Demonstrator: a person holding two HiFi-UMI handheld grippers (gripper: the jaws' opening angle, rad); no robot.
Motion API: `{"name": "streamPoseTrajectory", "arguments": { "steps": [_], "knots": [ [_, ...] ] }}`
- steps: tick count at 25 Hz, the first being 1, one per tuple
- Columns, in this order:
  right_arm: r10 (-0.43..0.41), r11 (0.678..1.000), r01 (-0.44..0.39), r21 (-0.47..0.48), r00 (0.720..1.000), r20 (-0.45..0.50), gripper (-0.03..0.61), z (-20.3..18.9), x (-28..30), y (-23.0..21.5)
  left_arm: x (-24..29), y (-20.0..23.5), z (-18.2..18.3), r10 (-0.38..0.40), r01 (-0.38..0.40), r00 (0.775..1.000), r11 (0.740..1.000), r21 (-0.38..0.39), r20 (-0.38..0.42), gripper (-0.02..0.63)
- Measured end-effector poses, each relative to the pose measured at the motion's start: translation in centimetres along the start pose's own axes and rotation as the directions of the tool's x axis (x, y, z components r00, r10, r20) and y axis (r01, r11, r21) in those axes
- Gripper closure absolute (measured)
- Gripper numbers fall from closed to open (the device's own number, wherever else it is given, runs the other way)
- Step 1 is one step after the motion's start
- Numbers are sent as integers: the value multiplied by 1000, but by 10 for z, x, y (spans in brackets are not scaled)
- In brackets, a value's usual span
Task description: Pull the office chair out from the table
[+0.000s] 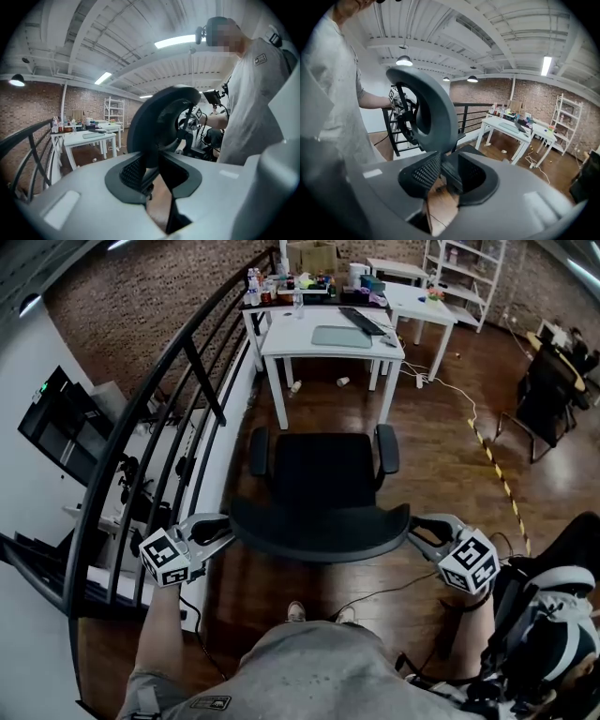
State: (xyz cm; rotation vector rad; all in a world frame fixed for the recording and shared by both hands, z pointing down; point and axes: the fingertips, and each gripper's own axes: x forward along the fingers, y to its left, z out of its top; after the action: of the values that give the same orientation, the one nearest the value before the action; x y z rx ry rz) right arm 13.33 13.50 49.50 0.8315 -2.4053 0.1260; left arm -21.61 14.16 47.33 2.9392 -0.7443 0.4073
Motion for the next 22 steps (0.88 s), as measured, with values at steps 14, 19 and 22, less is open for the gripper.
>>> {"name": "streamPoseTrajectory", "arguments": {
  "steps": [14, 19, 22],
  "knots": [
    [230, 973, -230, 2, 971, -65, 572, -27, 21, 74, 44, -69, -45, -228, 226, 970, 974, -23, -84, 611],
    [238, 971, -237, 26, 970, -49, 572, -32, 26, 80, 59, -82, -52, -260, 257, 962, 966, -39, -80, 611],
    [241, 970, -240, 29, 969, -48, 572, -35, 27, 82, 65, -89, -55, -285, 282, 954, 958, -47, -87, 611]
  ]
}}
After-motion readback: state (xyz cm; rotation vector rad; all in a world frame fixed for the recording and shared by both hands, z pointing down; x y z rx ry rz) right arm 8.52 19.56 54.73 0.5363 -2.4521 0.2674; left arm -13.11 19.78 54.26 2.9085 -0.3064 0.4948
